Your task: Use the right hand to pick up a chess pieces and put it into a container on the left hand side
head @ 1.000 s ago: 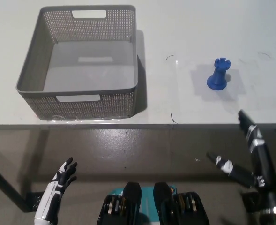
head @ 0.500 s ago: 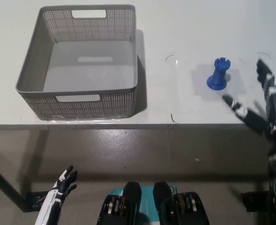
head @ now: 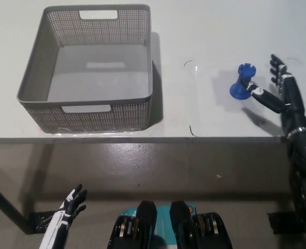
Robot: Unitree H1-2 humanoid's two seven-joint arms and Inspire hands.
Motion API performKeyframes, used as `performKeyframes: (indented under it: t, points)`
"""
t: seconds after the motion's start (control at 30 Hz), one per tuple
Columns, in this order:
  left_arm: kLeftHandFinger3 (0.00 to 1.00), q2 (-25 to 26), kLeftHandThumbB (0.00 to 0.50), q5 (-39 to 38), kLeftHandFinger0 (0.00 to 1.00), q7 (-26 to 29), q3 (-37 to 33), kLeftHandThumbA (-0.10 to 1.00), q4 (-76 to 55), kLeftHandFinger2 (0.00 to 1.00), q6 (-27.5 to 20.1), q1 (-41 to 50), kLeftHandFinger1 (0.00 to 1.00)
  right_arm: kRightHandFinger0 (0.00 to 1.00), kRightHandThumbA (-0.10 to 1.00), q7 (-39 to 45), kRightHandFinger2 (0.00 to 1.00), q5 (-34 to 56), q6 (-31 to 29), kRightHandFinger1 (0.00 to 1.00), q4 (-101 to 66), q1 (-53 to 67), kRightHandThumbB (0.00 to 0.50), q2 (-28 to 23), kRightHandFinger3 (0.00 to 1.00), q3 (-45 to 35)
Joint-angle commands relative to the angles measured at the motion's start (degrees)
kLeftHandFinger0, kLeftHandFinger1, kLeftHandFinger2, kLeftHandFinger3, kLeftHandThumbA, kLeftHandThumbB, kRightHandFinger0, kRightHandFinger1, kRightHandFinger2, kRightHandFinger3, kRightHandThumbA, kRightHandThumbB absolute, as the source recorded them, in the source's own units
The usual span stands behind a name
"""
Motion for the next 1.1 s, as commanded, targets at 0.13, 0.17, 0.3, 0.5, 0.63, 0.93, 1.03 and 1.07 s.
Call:
performKeyframes:
  t: [0.13,0.17,0.3,0.5,0.63,0.93,1.03,1.07]
  points:
    - [1.0,0.7,0.26,-1.1,1.0,-0.9,0.0,1.0,-1.7,1.0,-2.5,0.9,1.0,1.0,1.0,-3.6,1.0,-0.7,-6.1,1.0,20.7,-11.9,0.477,-1.3,1.0,1.8]
    - [1.0,0.7,0.259,-1.3,1.0,-1.1,0.0,1.0,-1.5,1.0,-2.7,1.1,1.0,1.0,1.0,-3.7,1.0,-0.4,-6.8,1.0,22.6,-12.4,0.482,-1.3,1.0,1.9]
    - [1.0,0.9,0.253,-1.8,1.0,-1.5,0.1,1.0,-1.2,1.0,-3.0,0.9,1.0,1.0,1.0,-3.7,1.0,0.3,-9.0,1.0,28.7,-15.0,0.497,-1.4,1.0,2.0]
    - [1.0,0.6,0.268,-1.6,1.0,-1.3,0.1,1.0,-1.4,1.0,-3.0,1.2,1.0,1.0,1.0,-3.7,1.0,0.3,-11.4,1.0,34.4,-17.6,0.5,-1.3,1.0,2.6]
    - [1.0,0.7,0.262,-2.0,1.0,-1.4,0.3,1.0,-1.6,1.0,-2.7,1.0,1.0,1.0,1.0,-3.4,1.0,0.6,-12.4,1.0,36.8,-19.3,0.498,-1.2,1.0,2.6]
    - [1.0,0.8,0.252,-2.0,1.0,-1.4,0.2,1.0,-1.4,1.0,-3.1,0.3,1.0,1.0,1.0,-3.5,1.0,0.7,-13.8,1.0,39.3,-21.5,0.478,-1.0,1.0,3.1]
    - [1.0,0.8,0.242,-2.1,1.0,-1.5,0.1,1.0,-1.4,1.0,-3.1,0.4,1.0,1.0,1.0,-4.0,1.0,0.4,-13.9,1.0,39.6,-21.5,0.492,-0.8,1.0,3.4]
    - [1.0,0.8,0.234,-1.9,1.0,-1.5,0.1,1.0,-1.3,1.0,-3.3,0.3,1.0,1.0,1.0,-4.2,1.0,0.4,-13.8,1.0,39.8,-21.6,0.499,-0.6,1.0,3.5]
